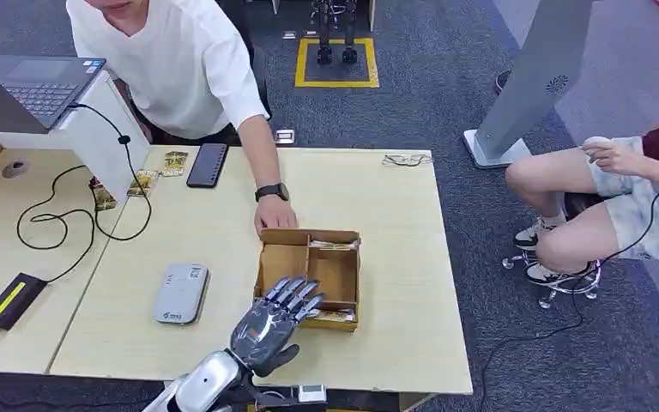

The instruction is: Pass the card to the sensor for recognition and then transmit it.

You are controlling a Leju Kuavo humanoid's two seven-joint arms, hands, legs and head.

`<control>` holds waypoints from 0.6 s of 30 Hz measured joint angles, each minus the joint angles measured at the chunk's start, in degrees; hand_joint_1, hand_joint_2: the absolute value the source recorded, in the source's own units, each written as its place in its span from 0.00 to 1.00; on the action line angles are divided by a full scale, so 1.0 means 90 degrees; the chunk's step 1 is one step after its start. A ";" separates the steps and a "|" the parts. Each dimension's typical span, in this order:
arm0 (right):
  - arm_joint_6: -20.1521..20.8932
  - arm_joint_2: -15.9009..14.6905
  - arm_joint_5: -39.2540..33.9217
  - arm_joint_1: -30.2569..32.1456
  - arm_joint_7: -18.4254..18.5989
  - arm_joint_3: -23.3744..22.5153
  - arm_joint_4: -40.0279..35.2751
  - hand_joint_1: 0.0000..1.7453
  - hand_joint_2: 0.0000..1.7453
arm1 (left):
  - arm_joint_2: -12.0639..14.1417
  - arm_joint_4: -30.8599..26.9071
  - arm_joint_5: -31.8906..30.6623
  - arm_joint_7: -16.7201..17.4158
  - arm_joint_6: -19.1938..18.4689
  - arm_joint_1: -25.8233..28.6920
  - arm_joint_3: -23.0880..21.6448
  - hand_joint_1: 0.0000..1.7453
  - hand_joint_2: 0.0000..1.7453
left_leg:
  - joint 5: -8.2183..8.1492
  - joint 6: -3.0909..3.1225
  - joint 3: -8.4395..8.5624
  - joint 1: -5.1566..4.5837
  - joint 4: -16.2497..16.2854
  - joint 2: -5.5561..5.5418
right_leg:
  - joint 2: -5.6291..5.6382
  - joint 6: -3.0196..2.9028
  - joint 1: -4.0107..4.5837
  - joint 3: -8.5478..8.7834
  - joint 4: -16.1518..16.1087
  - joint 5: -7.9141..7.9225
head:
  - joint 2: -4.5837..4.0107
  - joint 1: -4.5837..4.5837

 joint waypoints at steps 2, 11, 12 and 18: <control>0.0000 0.0000 -0.0019 0.0000 0.0007 0.0000 0.0000 0.00 1.00 | -0.0044 0.0000 -0.0058 0.0217 0.0034 0.0000 0.0000 0.00 1.00 | 0.0000 0.0000 -0.0001 0.0000 0.0000 -0.0001 | -0.0001 0.0000 0.0000 0.0001 0.0000 0.0000 | 0.0000 0.0000; -0.0002 0.0000 -0.0039 0.0001 0.0017 0.0000 0.0000 0.00 1.00 | -0.0148 0.0000 -0.0194 0.0536 0.0012 0.0000 0.0000 0.00 1.00 | 0.0000 0.0000 -0.0001 0.0000 0.0000 -0.0001 | -0.0001 0.0000 0.0000 0.0001 0.0000 0.0000 | 0.0000 0.0002; -0.0002 0.0000 -0.0039 0.0001 0.0027 0.0000 0.0000 0.00 1.00 | -0.0155 0.0000 -0.0194 0.0536 0.0017 0.0000 0.0000 0.04 1.00 | 0.0000 0.0000 -0.0001 0.0000 0.0000 -0.0001 | -0.0001 0.0000 0.0000 0.0001 0.0000 0.0000 | 0.0000 0.0000; -0.0017 0.0000 -0.0112 0.0001 0.0022 0.0000 0.0000 0.00 1.00 | -0.0197 0.0000 -0.0197 0.0631 0.0031 0.0003 0.0002 1.00 1.00 | 0.0000 0.0000 -0.0002 0.0000 0.0000 -0.0001 | -0.0001 0.0000 0.0000 0.0001 0.0000 0.0000 | 0.0000 0.0002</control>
